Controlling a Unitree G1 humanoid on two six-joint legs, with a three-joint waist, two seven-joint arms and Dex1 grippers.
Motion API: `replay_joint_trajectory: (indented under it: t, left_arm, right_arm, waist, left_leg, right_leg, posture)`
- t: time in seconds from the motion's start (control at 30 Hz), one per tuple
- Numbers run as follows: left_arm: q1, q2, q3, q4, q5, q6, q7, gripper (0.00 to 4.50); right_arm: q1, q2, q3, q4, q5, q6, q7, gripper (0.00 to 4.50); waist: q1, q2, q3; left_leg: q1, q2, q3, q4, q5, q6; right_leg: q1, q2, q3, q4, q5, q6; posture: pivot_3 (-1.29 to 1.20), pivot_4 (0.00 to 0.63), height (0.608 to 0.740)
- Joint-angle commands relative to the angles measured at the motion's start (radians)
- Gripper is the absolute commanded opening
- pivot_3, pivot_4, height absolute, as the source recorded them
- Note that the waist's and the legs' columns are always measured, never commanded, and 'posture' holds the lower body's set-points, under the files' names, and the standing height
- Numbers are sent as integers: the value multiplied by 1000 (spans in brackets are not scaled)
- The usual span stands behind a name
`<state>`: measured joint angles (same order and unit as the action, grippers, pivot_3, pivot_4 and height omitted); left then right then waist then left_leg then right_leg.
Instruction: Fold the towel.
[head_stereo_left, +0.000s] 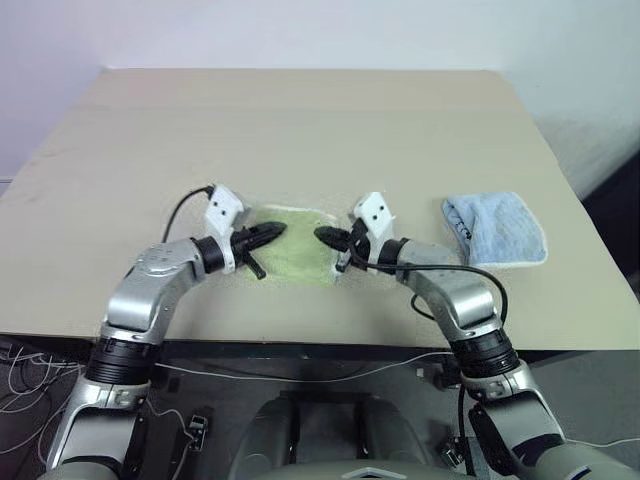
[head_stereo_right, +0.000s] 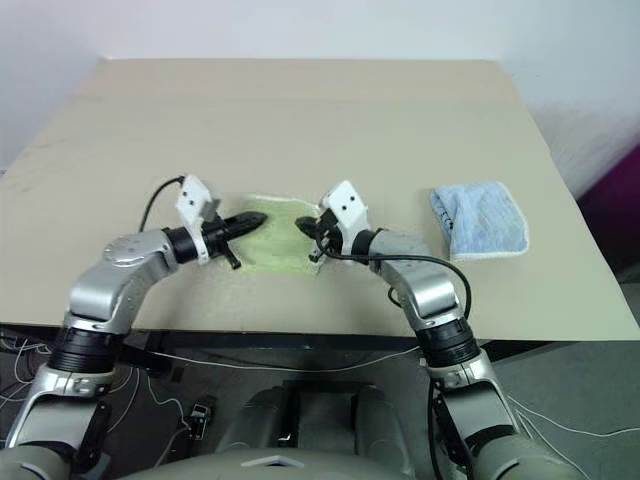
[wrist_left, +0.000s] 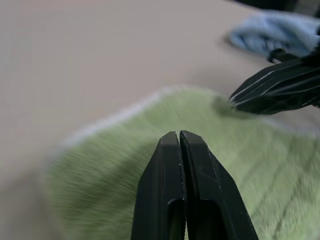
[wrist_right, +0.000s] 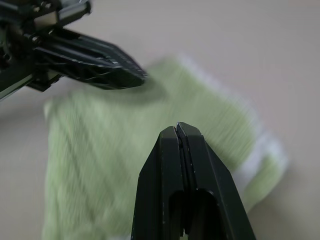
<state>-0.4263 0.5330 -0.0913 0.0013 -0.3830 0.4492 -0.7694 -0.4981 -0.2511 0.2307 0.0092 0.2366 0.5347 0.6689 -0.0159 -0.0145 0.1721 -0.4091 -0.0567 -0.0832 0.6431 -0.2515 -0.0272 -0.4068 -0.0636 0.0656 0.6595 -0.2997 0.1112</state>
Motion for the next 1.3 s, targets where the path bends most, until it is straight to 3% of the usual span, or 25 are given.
replay_joint_trajectory:
  t: [0.03, 0.27, 0.43, 0.63, 0.73, 0.97, 1.13, 1.3]
  left_arm:
    - [-6, 14, -37, 48, 80, -64, -27, 19]
    - [20, 3, -19, 84, 108, -98, -34, 19]
    - [20, -55, 201, -19, -106, 7, 29, 19]
    - [42, -2, 427, -19, -267, 183, 109, 19]
    - [35, 48, 457, 54, -321, 318, 99, 518]
    - [-6, 75, 471, 167, -474, 552, -22, 2776]
    - [-53, 81, 411, 235, -455, 615, -64, 4300]
    - [-73, 67, 333, 282, -418, 639, -90, 4451]
  right_arm:
    - [6, 8, 48, 63, -54, -38, -5, 0]
    - [29, 13, 49, 90, -78, -80, -2, 0]
    - [41, -16, -1, -21, -41, -104, 20, 0]
    - [44, -74, -66, -133, -12, -80, 21, 0]
    - [32, -93, -76, -143, -29, -84, 10, 0]
    - [14, -98, -67, -147, -45, -99, 2, 0]
    - [16, -94, -68, -166, -48, -97, -9, 0]
    - [29, -97, -75, -191, -54, -92, -28, 0]
  waist:
    - [-3, 0, 0]
    - [-4, 0, -1]
    - [-2, 0, -1]
    - [-4, 0, 0]
    - [-3, 0, 0]
    - [-1, 0, 0]
    - [-1, 0, 0]
    - [-3, 0, 0]
  left_leg:
    - [0, 0, 0, 0, 0, 0]
    - [0, 0, 0, 0, 0, 0]
    - [0, 0, 0, 1, 0, 0]
    - [0, 1, 0, 1, 0, 0]
    - [0, 0, 0, 1, 0, 0]
    - [0, 0, 0, 2, 0, 0]
    - [0, 0, 0, 1, 0, 0]
    - [0, 0, 0, 1, 0, 0]
  right_leg:
    - [0, 0, 0, 0, 0, 0]
    - [0, 0, 0, 1, 0, 0]
    - [-1, 0, 0, 2, 0, 0]
    - [-1, 0, 0, 2, 0, 0]
    - [-1, 0, 0, 2, 0, 0]
    - [-1, 0, 0, 2, 0, 0]
    - [-1, 0, 0, 3, 0, 0]
    - [-1, 0, 0, 2, 0, 0]
  posture:
    - [0, 150, 740]
    - [0, 150, 740]
    - [0, 150, 740]
    - [0, 150, 740]
    - [0, 150, 740]
    - [0, 150, 740]
    - [0, 150, 740]
    - [0, 150, 740]
